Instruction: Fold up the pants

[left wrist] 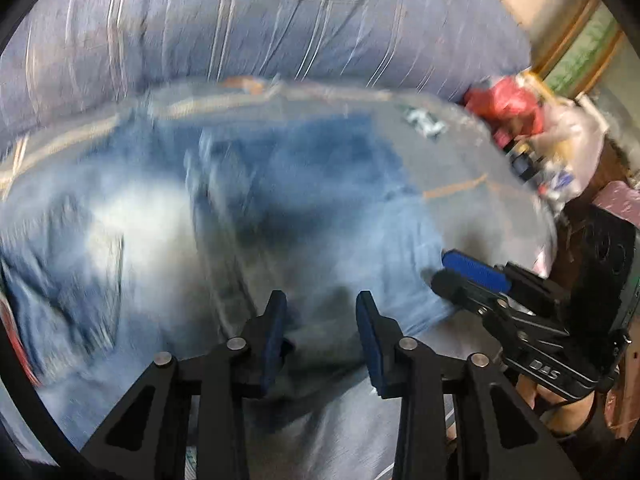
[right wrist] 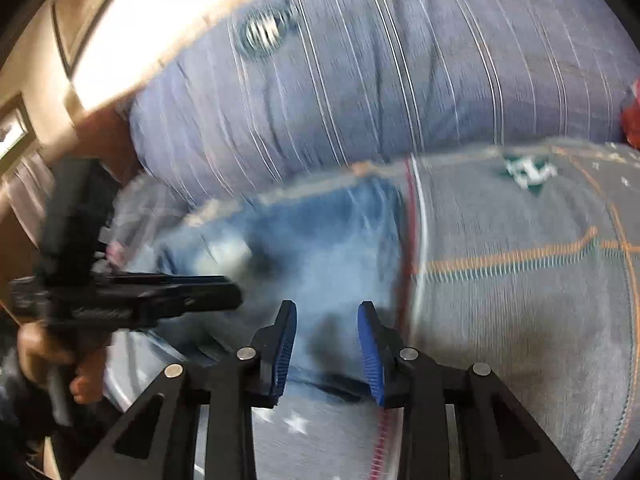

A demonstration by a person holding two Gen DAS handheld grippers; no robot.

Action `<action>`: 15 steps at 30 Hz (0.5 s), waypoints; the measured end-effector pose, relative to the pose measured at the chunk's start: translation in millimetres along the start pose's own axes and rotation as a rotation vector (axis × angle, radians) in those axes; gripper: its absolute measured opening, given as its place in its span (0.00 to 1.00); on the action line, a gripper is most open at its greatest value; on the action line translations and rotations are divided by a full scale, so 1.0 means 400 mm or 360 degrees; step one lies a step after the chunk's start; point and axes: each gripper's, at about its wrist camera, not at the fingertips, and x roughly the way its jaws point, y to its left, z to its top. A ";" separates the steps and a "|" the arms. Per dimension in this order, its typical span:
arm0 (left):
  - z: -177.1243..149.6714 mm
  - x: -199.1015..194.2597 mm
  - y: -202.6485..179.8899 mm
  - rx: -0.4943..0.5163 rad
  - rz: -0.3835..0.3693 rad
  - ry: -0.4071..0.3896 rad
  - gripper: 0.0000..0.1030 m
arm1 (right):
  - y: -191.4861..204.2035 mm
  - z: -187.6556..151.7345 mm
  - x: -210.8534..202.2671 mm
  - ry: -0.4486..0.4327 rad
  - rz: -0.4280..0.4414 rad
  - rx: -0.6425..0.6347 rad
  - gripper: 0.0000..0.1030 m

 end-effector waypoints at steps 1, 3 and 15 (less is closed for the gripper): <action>-0.017 -0.002 0.009 -0.0003 -0.0006 -0.0033 0.27 | 0.002 -0.019 0.027 0.0071 -0.0052 -0.0036 0.31; -0.040 -0.016 0.030 -0.0032 -0.0059 -0.0082 0.26 | 0.007 -0.037 0.044 0.0108 -0.0089 -0.0093 0.31; -0.065 -0.019 0.080 -0.0133 -0.0219 -0.0156 0.24 | 0.110 0.177 0.146 0.0071 -0.0097 -0.0283 0.32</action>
